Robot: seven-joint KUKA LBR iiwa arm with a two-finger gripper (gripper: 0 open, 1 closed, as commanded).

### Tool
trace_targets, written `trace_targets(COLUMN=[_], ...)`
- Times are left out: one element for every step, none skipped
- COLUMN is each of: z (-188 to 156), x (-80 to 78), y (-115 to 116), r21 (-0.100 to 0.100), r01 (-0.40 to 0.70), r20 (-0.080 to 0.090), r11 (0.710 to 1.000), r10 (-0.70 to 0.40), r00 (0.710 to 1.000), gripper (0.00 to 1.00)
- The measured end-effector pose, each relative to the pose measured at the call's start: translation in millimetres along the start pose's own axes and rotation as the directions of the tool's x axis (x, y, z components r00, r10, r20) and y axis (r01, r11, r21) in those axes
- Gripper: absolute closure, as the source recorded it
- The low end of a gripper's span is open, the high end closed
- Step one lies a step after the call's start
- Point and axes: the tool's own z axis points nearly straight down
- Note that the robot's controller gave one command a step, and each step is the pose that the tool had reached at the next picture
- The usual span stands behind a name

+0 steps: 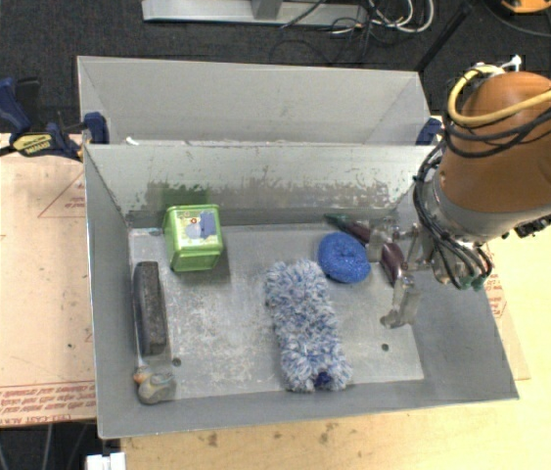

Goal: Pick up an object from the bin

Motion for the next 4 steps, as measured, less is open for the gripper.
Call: trace_targets(z=[47.8, 138.6, 138.6, 138.6], x=[-13.5, 18.0, 17.9, 18.0], y=[11.6, 31.7, 31.7, 31.7], r21=[0.001, -0.001, -0.001, -0.001], r01=[0.021, 0.155, 0.156, 0.156], r20=[0.008, -0.002, -0.002, -0.002], r11=[1.000, 0.988, 0.988, 0.988], r10=[-0.021, -0.155, -0.156, -0.156], r00=[1.000, 0.988, 0.988, 0.988], gripper=[0.00, 1.00, 0.00, 0.00])
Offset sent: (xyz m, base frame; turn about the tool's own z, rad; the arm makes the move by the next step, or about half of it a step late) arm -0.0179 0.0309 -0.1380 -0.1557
